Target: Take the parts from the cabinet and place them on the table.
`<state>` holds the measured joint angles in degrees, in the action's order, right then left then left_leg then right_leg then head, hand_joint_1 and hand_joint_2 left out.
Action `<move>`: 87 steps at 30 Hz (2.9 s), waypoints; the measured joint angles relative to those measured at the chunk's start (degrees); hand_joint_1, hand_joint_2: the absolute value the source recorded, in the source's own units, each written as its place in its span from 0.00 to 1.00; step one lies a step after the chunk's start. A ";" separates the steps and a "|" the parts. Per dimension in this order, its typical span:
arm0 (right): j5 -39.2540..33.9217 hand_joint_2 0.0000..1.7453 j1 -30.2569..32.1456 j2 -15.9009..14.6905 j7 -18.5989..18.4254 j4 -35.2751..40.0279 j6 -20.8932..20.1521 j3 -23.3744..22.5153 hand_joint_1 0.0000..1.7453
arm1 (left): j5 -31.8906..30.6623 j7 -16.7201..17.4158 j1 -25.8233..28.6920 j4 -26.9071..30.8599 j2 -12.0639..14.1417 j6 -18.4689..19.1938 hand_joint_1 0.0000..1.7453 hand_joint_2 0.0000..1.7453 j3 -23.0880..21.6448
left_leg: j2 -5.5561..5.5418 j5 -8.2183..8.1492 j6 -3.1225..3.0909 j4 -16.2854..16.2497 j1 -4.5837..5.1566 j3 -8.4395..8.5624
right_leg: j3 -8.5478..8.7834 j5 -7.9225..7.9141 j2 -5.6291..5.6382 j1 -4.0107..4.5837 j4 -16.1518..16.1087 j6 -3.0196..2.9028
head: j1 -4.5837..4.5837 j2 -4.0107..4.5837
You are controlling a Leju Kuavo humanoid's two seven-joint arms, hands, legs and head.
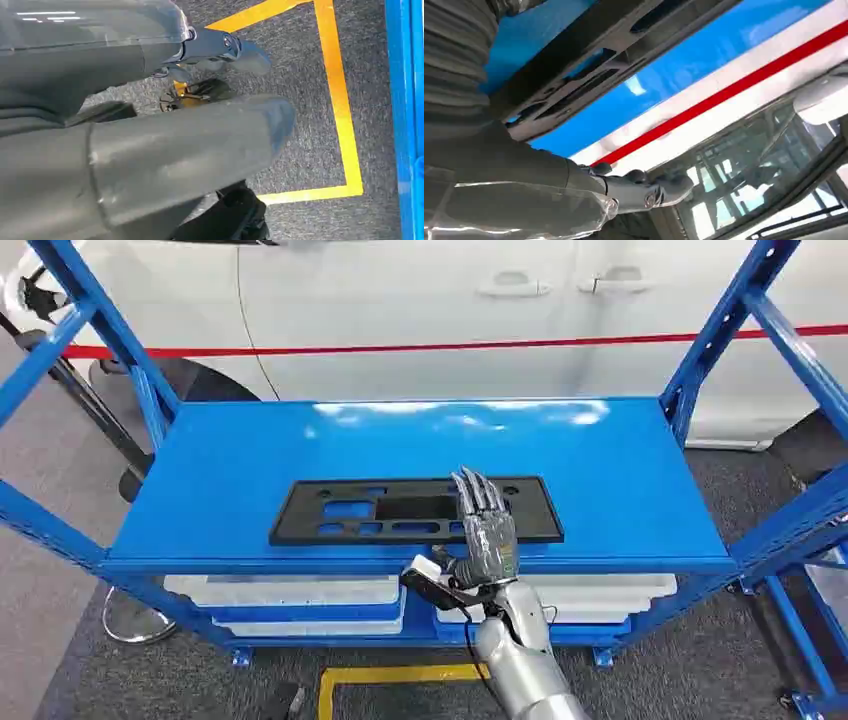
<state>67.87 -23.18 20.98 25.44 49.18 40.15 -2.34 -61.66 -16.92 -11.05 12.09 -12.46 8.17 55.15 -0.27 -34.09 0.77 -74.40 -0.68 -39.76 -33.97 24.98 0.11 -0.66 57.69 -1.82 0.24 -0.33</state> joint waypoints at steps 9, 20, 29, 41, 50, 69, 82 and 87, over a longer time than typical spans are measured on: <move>-0.22 1.00 0.25 -0.04 0.02 0.96 0.00 0.96 0.00 | 0.94 -0.55 0.05 0.00 0.09 -0.55 0.00 0.00 0.04 | 0.03 10.88 -1.56 16.15 0.43 4.13 | 2.93 2.96 0.20 0.19 0.06 1.93 | 0.00 0.00; -1.92 1.00 0.79 -0.46 1.25 2.14 0.00 1.27 0.93 | 1.77 -2.05 -0.65 0.00 0.05 -1.55 0.00 0.00 0.09 | -0.18 8.62 -2.79 15.96 0.08 6.51 | -2.81 -1.22 0.04 -0.08 3.93 2.31 | -0.02 0.00; -1.95 1.00 0.44 -0.33 1.88 2.78 0.07 1.68 1.00 | 1.70 -2.23 -1.25 0.00 0.07 -1.84 0.00 0.00 0.09 | -0.02 2.79 -0.06 6.31 -0.02 2.22 | -0.94 -0.17 0.12 -0.02 0.95 0.48 | 0.09 0.00; -2.03 1.00 0.35 -0.33 2.63 4.89 0.09 1.66 1.00 | 1.97 -2.56 -1.84 0.00 0.24 -3.08 0.00 0.00 0.09 | -0.10 9.09 -1.66 15.67 0.33 5.60 | -0.31 0.32 0.40 0.22 1.02 2.26 | 0.07 0.00; -4.26 1.00 1.20 -0.61 8.03 11.37 0.07 0.39 1.00 | 5.79 -7.37 -2.97 0.00 0.24 -10.54 0.00 0.00 1.60 | -0.08 9.32 -3.21 16.00 0.12 5.88 | -6.26 3.22 0.20 0.02 12.14 2.83 | 0.04 0.00; -5.05 1.00 2.82 -0.74 10.21 35.63 -0.04 11.72 1.00 | 5.99 -11.63 -2.99 0.00 0.11 -11.32 0.00 0.00 1.77 | 0.03 8.80 -0.30 15.42 -0.07 5.44 | -1.06 0.36 0.12 0.36 1.62 1.15 | 0.09 0.00; -9.90 1.00 5.30 -1.44 12.37 38.29 -0.04 13.55 1.00 | 4.61 -11.06 -0.80 0.00 0.31 -11.78 0.00 0.00 1.47 | -0.15 9.16 -3.01 15.99 -0.04 5.73 | -6.13 2.72 0.01 -0.09 11.33 2.98 | 0.04 0.00; -10.34 1.00 5.56 -1.44 12.31 38.14 -0.07 15.17 1.00 | 6.25 -10.99 -0.61 0.00 0.31 -10.16 0.00 0.00 1.40 | -0.25 8.74 -1.78 15.65 0.33 5.65 | -1.63 0.21 0.15 0.44 1.82 1.92 | 0.04 0.00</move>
<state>57.53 -17.62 19.54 37.75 87.32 40.09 12.83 -55.41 -27.91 -11.66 12.09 -12.15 -1.99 56.54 -0.53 -25.36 -1.01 -58.75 -0.35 -34.11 -35.60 25.18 0.26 -0.22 59.51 0.10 0.28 -0.33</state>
